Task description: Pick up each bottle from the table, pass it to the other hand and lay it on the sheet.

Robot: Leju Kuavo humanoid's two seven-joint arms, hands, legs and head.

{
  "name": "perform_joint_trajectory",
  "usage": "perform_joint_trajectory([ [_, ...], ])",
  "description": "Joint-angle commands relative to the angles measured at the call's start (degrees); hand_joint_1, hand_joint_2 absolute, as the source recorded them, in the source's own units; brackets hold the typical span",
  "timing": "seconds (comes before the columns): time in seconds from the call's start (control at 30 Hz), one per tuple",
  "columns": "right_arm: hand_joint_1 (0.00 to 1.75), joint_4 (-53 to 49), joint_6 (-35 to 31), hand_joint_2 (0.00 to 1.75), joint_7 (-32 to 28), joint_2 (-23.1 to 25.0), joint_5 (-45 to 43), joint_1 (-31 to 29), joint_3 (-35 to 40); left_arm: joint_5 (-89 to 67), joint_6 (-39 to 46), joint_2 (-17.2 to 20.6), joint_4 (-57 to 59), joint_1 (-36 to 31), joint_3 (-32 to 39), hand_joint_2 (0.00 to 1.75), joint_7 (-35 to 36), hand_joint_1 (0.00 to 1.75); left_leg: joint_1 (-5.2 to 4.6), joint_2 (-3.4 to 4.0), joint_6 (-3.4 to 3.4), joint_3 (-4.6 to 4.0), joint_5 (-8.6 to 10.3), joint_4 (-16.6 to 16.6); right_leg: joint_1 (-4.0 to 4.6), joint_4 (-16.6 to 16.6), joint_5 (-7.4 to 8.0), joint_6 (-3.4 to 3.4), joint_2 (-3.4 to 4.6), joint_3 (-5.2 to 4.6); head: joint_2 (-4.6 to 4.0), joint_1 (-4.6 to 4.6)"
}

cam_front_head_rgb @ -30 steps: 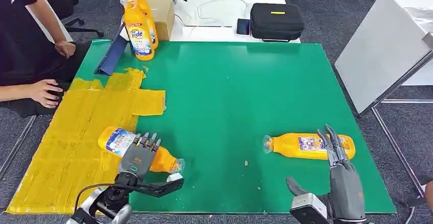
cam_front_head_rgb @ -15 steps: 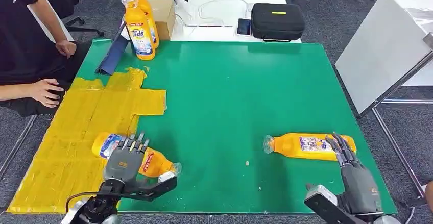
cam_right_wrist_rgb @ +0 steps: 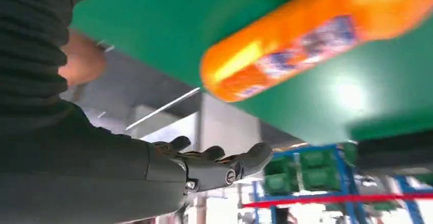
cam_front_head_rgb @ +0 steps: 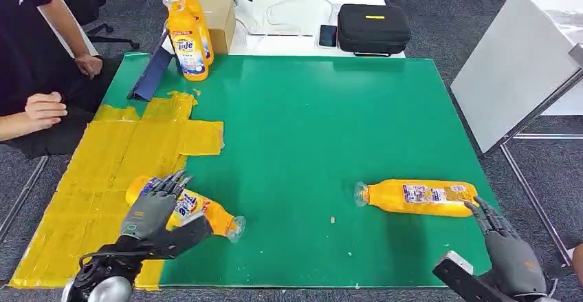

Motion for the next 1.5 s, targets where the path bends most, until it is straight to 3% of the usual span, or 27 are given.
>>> perform_joint_trajectory([
  [0.03, 0.00, 12.27, 1.61, 1.75, 3.34, 1.57, 7.00, -9.31, -1.51, 35.76, -0.78, -5.80, -6.37, 9.05, 2.16, 0.00, -1.76, 0.00, 0.04, 0.46, -0.16, 0.23, -0.11, -0.05, 0.03, -0.15, 0.11, -0.08, 0.51, 0.13, 0.00, 0.00],
  [0.13, 0.00, 13.00, 0.95, 1.75, 5.63, 0.66, 8.32, -10.07, 1.71, 43.30, -0.46, -4.82, -6.71, 9.20, 1.08, 0.00, -2.45, 0.00, -0.07, 0.49, -0.16, 0.23, -0.07, -0.08, -0.03, -0.10, 0.17, 0.00, 0.50, 0.52, 0.00, -0.02],
  [0.3, 0.00, 14.06, 0.72, 1.75, 10.93, 0.64, 10.94, -12.65, 4.52, 46.34, 0.57, -3.93, -7.05, 6.66, -0.69, 0.00, -1.25, 0.00, -0.01, 0.20, -0.07, 0.01, 0.09, -0.02, 0.07, -0.06, 0.20, 0.07, 0.23, -0.20, 0.00, 0.00],
  [0.47, 0.00, 17.00, 1.72, 1.75, 14.09, 0.02, 10.91, -15.46, 3.59, 47.26, 1.37, -3.37, -7.21, 6.12, -1.44, 0.00, -1.18, 0.00, -0.02, 0.18, -0.04, 0.06, 0.11, -0.02, 0.06, -0.05, 0.18, 0.07, 0.24, -0.13, 0.02, 0.00],
  [1.1, 0.00, 20.44, 1.81, 1.75, 14.69, -0.60, 15.02, -17.69, 5.60, 47.35, 1.69, -2.64, -9.16, 7.38, -2.56, 0.00, -1.90, 0.00, -0.08, 0.16, 0.09, 0.00, 0.16, -0.01, 0.06, -0.02, 0.20, 0.12, 0.21, 0.36, 0.00, -0.02],
  [1.5, 0.00, 19.91, 6.05, 1.75, 17.65, 0.26, 17.23, -24.75, 15.03, 49.48, 3.20, -3.47, -12.18, 5.44, -4.01, 0.00, 2.24, 0.00, -0.12, 0.22, 0.14, -0.11, 0.22, 0.06, 0.03, 0.10, 0.23, 0.14, 0.25, 0.25, 0.00, 0.00],
])
